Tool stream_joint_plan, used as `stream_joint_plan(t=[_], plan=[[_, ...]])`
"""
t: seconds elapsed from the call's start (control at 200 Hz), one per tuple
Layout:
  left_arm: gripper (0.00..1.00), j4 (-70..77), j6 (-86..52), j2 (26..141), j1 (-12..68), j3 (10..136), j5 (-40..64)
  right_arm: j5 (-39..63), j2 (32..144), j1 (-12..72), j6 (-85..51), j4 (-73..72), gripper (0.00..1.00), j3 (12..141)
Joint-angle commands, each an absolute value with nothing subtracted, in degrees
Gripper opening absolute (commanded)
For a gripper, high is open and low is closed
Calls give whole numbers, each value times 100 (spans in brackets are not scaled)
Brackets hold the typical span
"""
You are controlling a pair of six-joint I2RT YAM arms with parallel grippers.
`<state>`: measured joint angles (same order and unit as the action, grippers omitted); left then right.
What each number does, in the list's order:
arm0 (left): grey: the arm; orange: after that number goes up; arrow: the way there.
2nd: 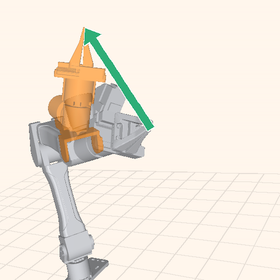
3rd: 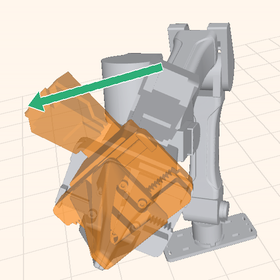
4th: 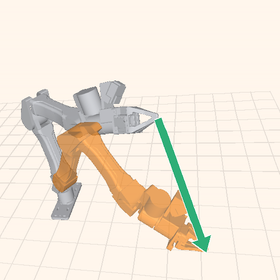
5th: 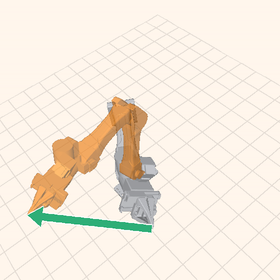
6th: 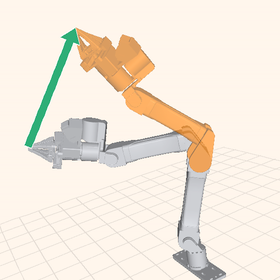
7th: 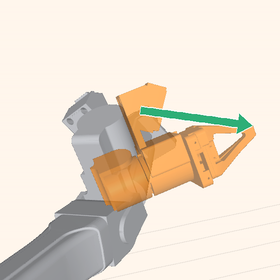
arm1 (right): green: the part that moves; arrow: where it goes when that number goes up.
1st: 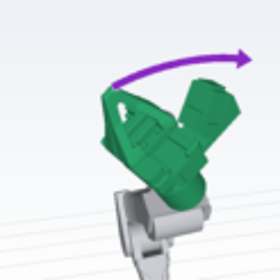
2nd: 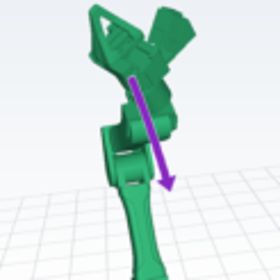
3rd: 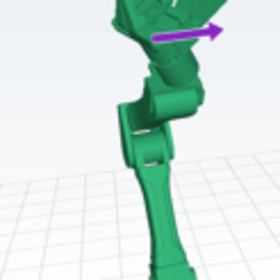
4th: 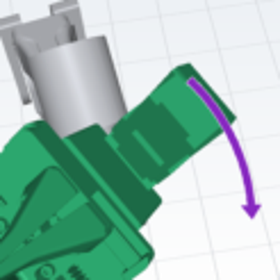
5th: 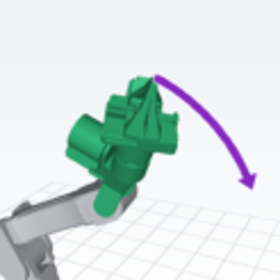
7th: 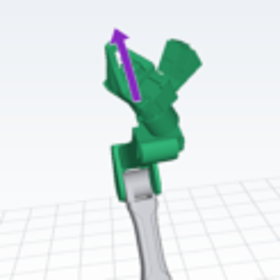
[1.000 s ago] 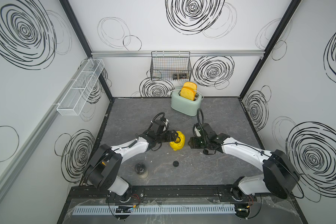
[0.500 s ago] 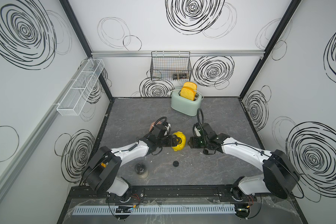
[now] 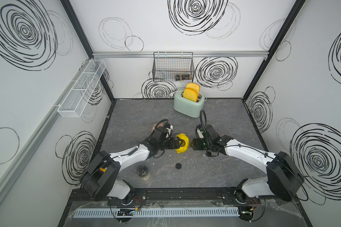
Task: Close piggy banks
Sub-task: Adjust the piggy bank at the center of the board.
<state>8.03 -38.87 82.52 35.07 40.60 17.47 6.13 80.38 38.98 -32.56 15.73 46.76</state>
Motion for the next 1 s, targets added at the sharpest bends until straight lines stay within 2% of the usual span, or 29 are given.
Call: stream_joint_plan(t=[0.0, 0.535, 0.996], plan=[[81, 1223, -4069, 8148, 3472, 3966, 1986, 635, 8145, 3938, -3226, 1511, 62, 4788], [82, 1204, -4008, 7910, 3209, 3685, 1871, 527, 8481, 3920, -3173, 1519, 62, 5070], [81, 1456, -4144, 7921, 3288, 3604, 2140, 604, 8709, 3832, -3068, 1529, 62, 5308]])
